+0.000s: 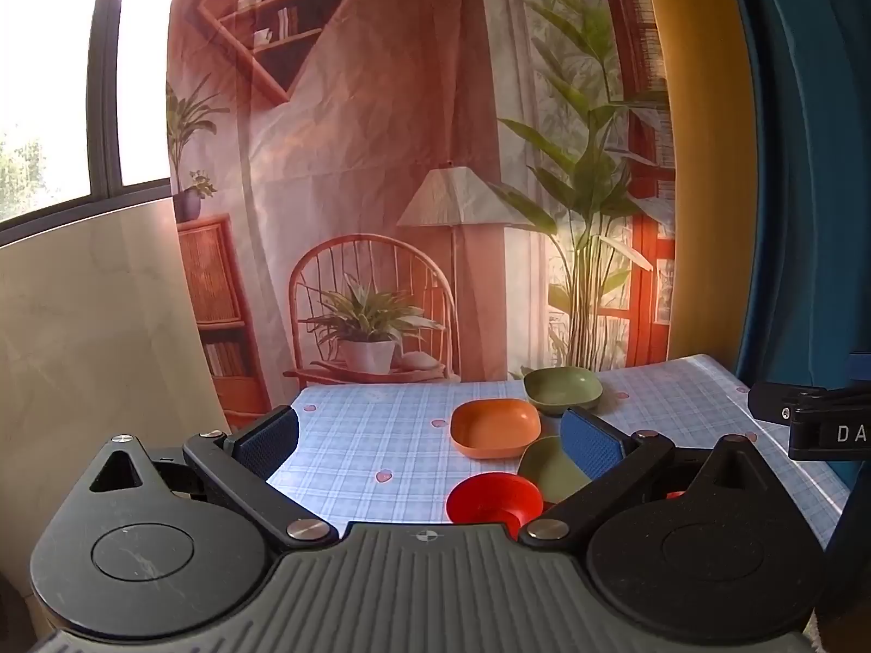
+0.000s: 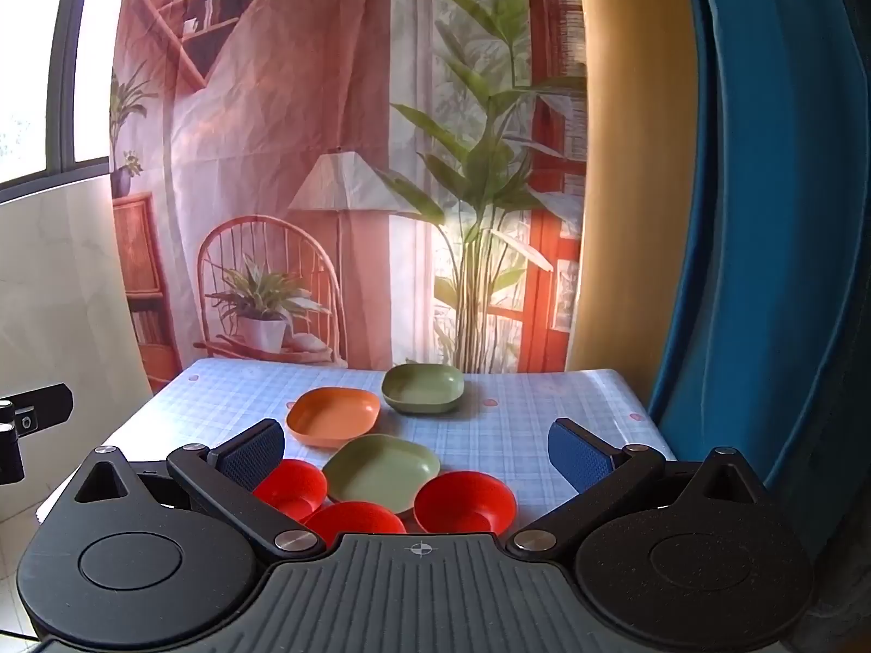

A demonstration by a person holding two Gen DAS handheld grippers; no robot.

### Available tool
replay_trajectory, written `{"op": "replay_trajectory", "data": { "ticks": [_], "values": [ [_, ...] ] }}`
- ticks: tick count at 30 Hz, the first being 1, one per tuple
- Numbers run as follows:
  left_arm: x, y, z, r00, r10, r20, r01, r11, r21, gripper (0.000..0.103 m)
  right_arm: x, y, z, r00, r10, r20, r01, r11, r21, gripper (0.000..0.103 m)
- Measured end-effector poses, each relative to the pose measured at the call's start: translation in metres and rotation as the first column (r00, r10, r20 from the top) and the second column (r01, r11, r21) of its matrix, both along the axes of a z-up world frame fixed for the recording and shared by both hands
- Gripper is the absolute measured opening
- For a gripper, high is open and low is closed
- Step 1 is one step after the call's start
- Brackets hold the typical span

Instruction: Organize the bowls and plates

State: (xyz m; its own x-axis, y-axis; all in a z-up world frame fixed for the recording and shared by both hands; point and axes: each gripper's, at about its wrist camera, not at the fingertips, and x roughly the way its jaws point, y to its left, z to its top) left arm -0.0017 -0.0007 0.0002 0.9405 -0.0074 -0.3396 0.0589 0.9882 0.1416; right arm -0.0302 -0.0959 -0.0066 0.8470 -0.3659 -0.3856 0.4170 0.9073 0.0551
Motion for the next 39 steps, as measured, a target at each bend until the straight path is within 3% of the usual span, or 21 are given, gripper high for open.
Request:
{"op": "replay_trajectory", "data": {
  "ticks": [39],
  "values": [
    [0.0010,0.0036,-0.0043,1.000,0.005,-0.013,-0.005,1.000,-0.009,0.103,0.0001,0.0003,-0.0004,1.000,-0.003,0.004,0.003,1.000,-0.004,0.103]
  ]
}}
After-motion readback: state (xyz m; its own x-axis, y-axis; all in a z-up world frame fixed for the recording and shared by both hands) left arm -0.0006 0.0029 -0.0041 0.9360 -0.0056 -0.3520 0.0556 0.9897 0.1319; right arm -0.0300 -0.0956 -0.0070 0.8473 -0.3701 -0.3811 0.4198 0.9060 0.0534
